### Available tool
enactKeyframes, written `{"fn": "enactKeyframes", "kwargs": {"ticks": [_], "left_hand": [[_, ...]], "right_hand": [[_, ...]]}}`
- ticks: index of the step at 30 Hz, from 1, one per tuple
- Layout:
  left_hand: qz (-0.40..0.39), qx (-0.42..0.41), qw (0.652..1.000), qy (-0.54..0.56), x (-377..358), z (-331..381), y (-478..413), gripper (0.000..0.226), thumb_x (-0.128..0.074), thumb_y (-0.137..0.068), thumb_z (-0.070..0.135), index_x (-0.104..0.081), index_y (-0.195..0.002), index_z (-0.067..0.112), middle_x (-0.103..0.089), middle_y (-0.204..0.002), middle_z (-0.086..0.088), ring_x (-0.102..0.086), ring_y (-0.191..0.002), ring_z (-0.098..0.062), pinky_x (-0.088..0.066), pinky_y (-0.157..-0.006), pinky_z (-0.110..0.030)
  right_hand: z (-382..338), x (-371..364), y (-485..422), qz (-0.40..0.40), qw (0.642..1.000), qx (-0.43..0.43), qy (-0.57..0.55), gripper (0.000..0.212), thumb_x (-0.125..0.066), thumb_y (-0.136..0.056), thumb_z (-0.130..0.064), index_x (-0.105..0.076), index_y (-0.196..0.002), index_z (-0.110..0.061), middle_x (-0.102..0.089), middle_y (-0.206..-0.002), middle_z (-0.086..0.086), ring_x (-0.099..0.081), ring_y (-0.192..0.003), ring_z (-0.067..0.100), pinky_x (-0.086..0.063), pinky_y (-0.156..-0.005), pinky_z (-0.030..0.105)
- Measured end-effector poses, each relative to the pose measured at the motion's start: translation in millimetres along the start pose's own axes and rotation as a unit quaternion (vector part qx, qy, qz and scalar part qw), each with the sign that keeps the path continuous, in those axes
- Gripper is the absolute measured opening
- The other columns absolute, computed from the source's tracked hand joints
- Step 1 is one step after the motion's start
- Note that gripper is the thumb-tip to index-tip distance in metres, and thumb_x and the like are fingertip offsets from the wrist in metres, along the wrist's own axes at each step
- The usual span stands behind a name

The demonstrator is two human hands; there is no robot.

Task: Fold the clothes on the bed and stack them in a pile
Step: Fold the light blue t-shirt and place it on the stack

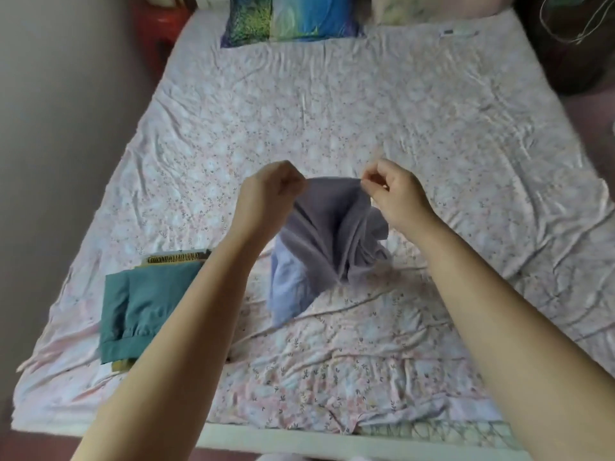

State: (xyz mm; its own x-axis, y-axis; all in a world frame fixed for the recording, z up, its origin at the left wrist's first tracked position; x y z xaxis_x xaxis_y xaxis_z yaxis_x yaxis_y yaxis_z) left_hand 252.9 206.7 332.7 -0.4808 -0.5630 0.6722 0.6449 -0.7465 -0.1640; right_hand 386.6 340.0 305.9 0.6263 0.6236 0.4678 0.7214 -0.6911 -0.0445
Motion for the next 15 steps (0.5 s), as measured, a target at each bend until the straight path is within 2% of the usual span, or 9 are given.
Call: {"fn": "enactKeyframes", "kwargs": {"ticks": [2,4,6,9,12,15], "left_hand": [[-0.075,0.025,0.997,-0.002,-28.0,-24.8,33.1,0.008,-0.059,-0.084,0.005,-0.065,-0.080,0.009,-0.059,-0.074,0.004,-0.051,-0.068,-0.010,-0.036,-0.062,-0.010],[-0.179,0.075,0.981,-0.011,-68.3,-59.5,79.7,0.008,-0.060,-0.084,0.006,-0.068,-0.083,0.007,-0.065,-0.081,-0.003,-0.055,-0.074,-0.015,-0.040,-0.065,-0.018],[-0.278,0.134,0.951,-0.020,-113.2,-93.0,133.1,0.009,-0.061,-0.084,0.008,-0.069,-0.085,0.006,-0.068,-0.087,-0.008,-0.058,-0.080,-0.021,-0.042,-0.070,-0.028],[-0.372,0.215,0.903,0.009,-169.1,-125.5,205.3,0.012,-0.060,-0.083,0.007,-0.071,-0.087,0.008,-0.071,-0.089,-0.010,-0.063,-0.084,-0.024,-0.043,-0.073,-0.026],[-0.397,0.259,0.880,0.026,-201.1,-141.7,244.2,0.017,-0.058,-0.086,0.009,-0.071,-0.097,0.009,-0.071,-0.099,-0.006,-0.065,-0.093,-0.020,-0.040,-0.072,-0.018],[-0.375,0.275,0.885,0.010,-220.2,-157.9,249.4,0.020,-0.059,-0.087,0.011,-0.068,-0.105,0.009,-0.069,-0.104,-0.007,-0.063,-0.096,-0.020,-0.041,-0.074,-0.020]], "right_hand": [[41.6,-17.3,29.2,-0.099,0.993,-0.060,0.011,0.012,-0.054,-0.090,-0.006,-0.055,-0.079,-0.012,-0.052,-0.071,-0.008,-0.047,-0.067,0.004,-0.039,-0.068,0.015],[96.8,-32.6,71.1,-0.175,0.975,-0.138,0.021,0.019,-0.054,-0.089,-0.006,-0.055,-0.073,-0.016,-0.054,-0.069,-0.006,-0.049,-0.066,0.007,-0.039,-0.067,0.023],[150.4,-47.2,113.6,-0.229,0.950,-0.207,0.046,0.025,-0.056,-0.089,-0.010,-0.055,-0.069,-0.024,-0.055,-0.069,-0.006,-0.050,-0.065,0.008,-0.039,-0.067,0.025],[213.3,-67.2,171.0,-0.293,0.905,-0.298,0.083,0.025,-0.056,-0.090,-0.013,-0.053,-0.067,-0.024,-0.055,-0.069,-0.004,-0.050,-0.067,0.012,-0.040,-0.066,0.027],[259.4,-68.1,217.5,-0.269,0.886,-0.366,0.097,0.029,-0.057,-0.087,-0.005,-0.052,-0.064,-0.021,-0.054,-0.066,-0.003,-0.050,-0.069,0.015,-0.036,-0.060,0.021],[295.1,-57.5,249.9,-0.214,0.874,-0.430,0.074,0.027,-0.059,-0.084,-0.001,-0.057,-0.064,-0.018,-0.059,-0.068,0.001,-0.053,-0.072,0.017,-0.037,-0.060,0.020]]}}
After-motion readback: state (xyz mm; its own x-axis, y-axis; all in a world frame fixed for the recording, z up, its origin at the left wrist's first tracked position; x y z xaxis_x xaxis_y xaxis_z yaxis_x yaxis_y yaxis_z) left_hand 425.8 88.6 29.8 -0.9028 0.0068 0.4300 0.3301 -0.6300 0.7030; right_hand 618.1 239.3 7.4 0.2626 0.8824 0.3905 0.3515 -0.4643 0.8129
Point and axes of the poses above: each hand's wrist, its own y-axis away from the middle knuckle, its own x-axis out of the back of the hand, z = x × y, the point moved 4 cm from there along -y, towards the middle knuckle
